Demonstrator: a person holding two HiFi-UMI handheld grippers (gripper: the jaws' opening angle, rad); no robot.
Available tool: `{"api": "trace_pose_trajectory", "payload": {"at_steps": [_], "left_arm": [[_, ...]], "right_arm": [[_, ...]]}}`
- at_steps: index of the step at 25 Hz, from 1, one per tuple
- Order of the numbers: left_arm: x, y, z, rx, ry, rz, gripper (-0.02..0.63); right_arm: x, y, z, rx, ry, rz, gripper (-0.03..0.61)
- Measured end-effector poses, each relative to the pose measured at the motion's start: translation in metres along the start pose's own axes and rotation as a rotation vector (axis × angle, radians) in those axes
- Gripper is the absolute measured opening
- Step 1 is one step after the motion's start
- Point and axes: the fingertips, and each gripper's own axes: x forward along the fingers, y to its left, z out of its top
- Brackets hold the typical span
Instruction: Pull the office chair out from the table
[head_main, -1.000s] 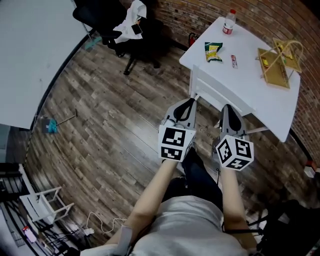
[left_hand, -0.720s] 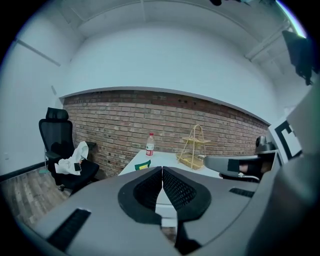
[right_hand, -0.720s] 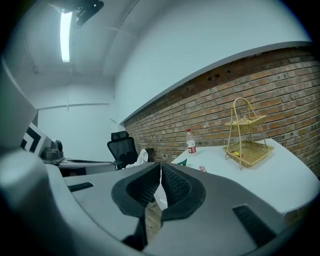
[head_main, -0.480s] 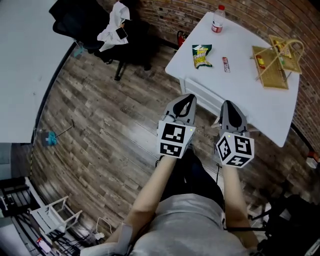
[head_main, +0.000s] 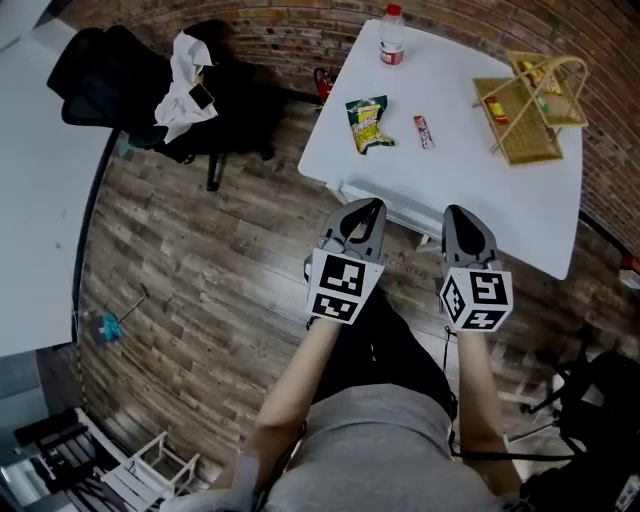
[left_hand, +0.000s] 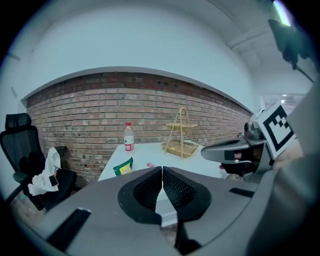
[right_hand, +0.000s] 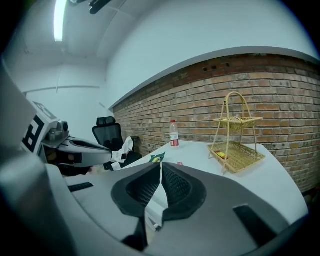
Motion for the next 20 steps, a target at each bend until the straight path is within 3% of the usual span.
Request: {"api": "trace_pose_trajectory", "payload": {"at_steps": [4,12,16,17,19,20], "left_arm": [[0.021,-0.001,-0.006,0.045,0.045,-0.108,0.017],[0.045,-0.01,-0.025,0.222,0.191,-0.372,0.017],[0.051,-0.021,-0.031,0.403,0.23,-0.479,0.025],[0.053,-0.024,-0.033,0.454,0.238,-0.498,0.048],[0.058,-0.03,-0.038,0.544,0.263,-0.541,0.103],[0.059,-0.033,-0.04,0.591,0.275,-0.563,0.112]], "right_arm": [[0.019,-0.003,-0.012,-0.014,0.067,0.007,0.017],[0.043,0.013,-0.021,-0.08,0.211,0.123,0.018],[0.047,0.027,-0.02,-0.161,0.252,0.192,0.018],[0.047,0.03,-0.021,-0.182,0.264,0.214,0.034],[0.046,0.033,-0.026,-0.215,0.3,0.254,0.153],[0.046,0.035,-0.03,-0.234,0.32,0.268,0.156]]}}
